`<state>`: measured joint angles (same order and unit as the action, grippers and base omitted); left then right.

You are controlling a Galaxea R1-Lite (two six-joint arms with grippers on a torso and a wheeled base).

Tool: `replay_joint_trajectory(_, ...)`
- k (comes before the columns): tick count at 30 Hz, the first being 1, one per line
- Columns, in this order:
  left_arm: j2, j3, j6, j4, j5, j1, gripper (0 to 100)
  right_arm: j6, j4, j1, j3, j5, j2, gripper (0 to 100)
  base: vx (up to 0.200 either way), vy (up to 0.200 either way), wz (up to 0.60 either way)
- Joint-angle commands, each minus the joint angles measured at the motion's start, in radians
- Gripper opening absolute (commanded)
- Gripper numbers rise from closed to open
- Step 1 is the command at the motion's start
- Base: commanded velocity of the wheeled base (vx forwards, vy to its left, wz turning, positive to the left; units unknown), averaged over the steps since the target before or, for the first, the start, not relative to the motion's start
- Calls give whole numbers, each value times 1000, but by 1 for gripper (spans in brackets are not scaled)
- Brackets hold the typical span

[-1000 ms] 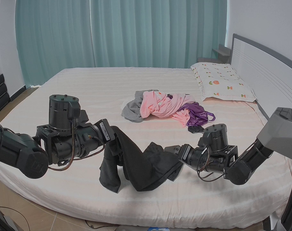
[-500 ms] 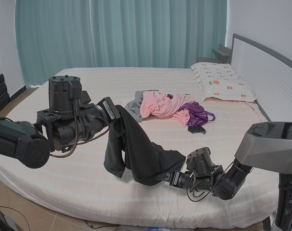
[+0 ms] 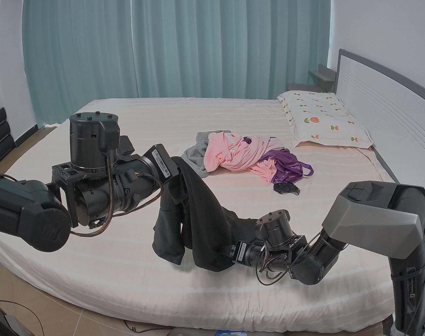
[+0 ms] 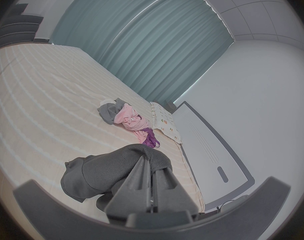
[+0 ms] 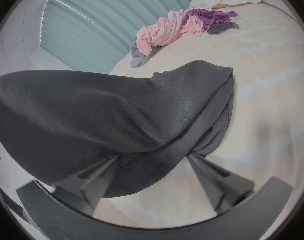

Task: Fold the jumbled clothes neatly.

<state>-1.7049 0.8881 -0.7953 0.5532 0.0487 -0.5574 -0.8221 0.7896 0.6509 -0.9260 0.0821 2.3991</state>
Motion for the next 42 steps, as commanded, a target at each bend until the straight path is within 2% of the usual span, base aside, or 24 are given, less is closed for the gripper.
replay_joint_trajectory(1, 7, -9, -1, 1, 0, -1, 0, -3, -6, 6, -21, -2, 18, 0, 0, 0, 0)
replay_joint_trajectory(10, -1, -44, 11, 5, 2, 14, 0, -8, -13, -23, 64, -27, -101, 0, 0, 0, 0)
replay_joint_trajectory(18, -22, -66, 71, 5, 17, 48, 0, -11, -3, -168, 113, -21, -302, 0, 0, 0, 0)
replay_joint_trajectory(19, -22, -66, 71, 5, 17, 48, 0, -11, -3, -168, 113, -21, -302, 0, 0, 0, 0)
replay_joint_trajectory(20, -29, -69, 73, 7, 14, 48, 0, -11, -9, -201, 105, -19, -339, 0, 0, 0, 0)
replay_joint_trajectory(22, -30, -67, 71, 8, 13, 48, 0, -8, -10, -212, 118, -15, -359, 0, 0, 0, 0)
replay_joint_trajectory(29, -30, -43, 70, 10, 13, 42, 0, -12, 0, -115, 165, -2, -282, 0, 0, 0, 0)
replay_joint_trajectory(30, -29, -40, 68, 8, 13, 40, 0, -12, 0, -97, 165, -2, -267, 100, 0, 0, 0)
replay_joint_trajectory(38, -24, -6, 64, 10, 14, 19, 0, -14, 14, 49, 121, -4, -126, 100, 0, 0, 0)
replay_joint_trajectory(42, -21, 5, 62, 10, 16, 16, 0, -9, 13, 70, 102, -2, -100, 100, 0, 0, 0)
